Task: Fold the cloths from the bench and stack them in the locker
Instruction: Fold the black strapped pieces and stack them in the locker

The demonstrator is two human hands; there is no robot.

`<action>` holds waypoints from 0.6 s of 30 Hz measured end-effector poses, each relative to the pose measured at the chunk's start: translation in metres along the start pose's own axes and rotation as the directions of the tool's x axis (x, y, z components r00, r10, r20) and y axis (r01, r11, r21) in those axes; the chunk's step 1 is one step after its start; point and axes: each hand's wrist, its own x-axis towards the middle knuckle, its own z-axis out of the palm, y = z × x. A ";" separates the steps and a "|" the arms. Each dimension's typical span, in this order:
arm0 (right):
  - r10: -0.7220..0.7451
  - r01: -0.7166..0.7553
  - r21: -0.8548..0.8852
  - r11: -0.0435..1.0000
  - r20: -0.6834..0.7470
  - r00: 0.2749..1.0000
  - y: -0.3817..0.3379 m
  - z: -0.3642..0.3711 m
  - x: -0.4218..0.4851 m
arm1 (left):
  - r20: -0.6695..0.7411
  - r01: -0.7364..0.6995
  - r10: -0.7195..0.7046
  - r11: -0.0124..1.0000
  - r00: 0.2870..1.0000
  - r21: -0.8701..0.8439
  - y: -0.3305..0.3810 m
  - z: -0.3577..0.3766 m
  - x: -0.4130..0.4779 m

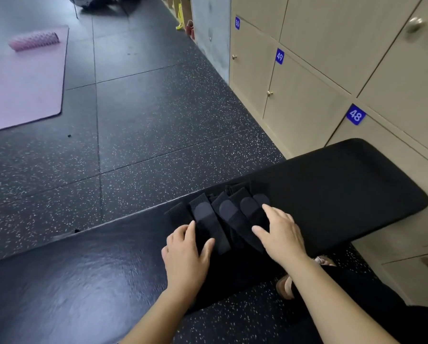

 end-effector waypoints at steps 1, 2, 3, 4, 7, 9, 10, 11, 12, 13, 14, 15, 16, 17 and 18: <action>0.026 -0.026 -0.024 0.999 0.026 0.999 -0.004 0.003 0.000 | 0.015 0.001 -0.002 1.000 1.000 0.024 0.001 -0.001 -0.001; 0.049 -0.047 -0.048 0.998 0.043 0.998 -0.008 0.006 0.000 | 0.040 0.005 -0.008 0.998 0.999 0.057 0.002 0.000 -0.002; 0.066 -0.063 -0.071 0.995 0.044 0.997 -0.012 0.010 -0.001 | 0.061 0.012 -0.018 0.996 0.998 0.094 0.005 0.001 -0.002; 0.078 -0.075 -0.092 0.993 0.032 0.996 -0.015 0.013 -0.002 | 0.073 0.021 -0.030 0.992 0.997 0.124 0.007 0.003 -0.002; 0.103 -0.104 -0.130 0.986 -0.019 0.995 -0.021 0.015 -0.002 | 0.066 0.077 -0.088 0.985 0.994 0.155 0.015 0.007 0.001; 0.120 -0.122 -0.093 0.988 -0.022 0.992 -0.022 0.015 0.001 | 0.058 0.110 -0.117 0.988 0.991 0.111 0.018 0.009 0.003; 0.135 -0.136 -0.038 0.990 -0.022 0.991 -0.022 0.014 0.002 | 0.053 0.124 -0.128 0.990 0.990 0.065 0.020 0.009 0.005; 0.155 -0.154 0.033 0.988 -0.028 0.988 -0.022 0.014 0.004 | 0.052 0.139 -0.139 0.990 0.989 0.007 0.022 0.009 0.007; 0.177 -0.173 0.101 0.980 -0.038 0.983 -0.022 0.014 0.005 | 0.050 0.156 -0.153 0.986 0.987 -0.058 0.023 0.009 0.010; 0.195 -0.185 0.149 0.971 -0.051 0.980 -0.021 0.014 0.007 | 0.048 0.180 -0.175 0.976 0.983 -0.122 0.025 0.008 0.013; 0.207 -0.194 0.173 0.966 -0.060 0.977 -0.020 0.015 0.008 | 0.044 0.208 -0.204 0.960 0.978 -0.185 0.025 0.008 0.015; 0.217 -0.202 0.185 0.962 -0.065 0.974 -0.019 0.015 0.009 | 0.040 0.235 -0.233 0.939 0.972 -0.251 0.026 0.009 0.017; 0.227 -0.211 0.194 0.958 -0.066 0.972 -0.018 0.015 0.010 | 0.034 0.254 -0.257 0.913 0.966 -0.319 0.026 0.009 0.018; 0.237 -0.220 0.203 0.954 -0.064 0.969 -0.017 0.015 0.011 | 0.037 0.270 -0.278 0.878 0.960 -0.395 0.026 0.009 0.019; 0.248 -0.231 0.212 0.950 -0.056 0.967 -0.016 0.015 0.012 | 0.051 0.284 -0.297 0.829 0.954 -0.481 0.027 0.009 0.020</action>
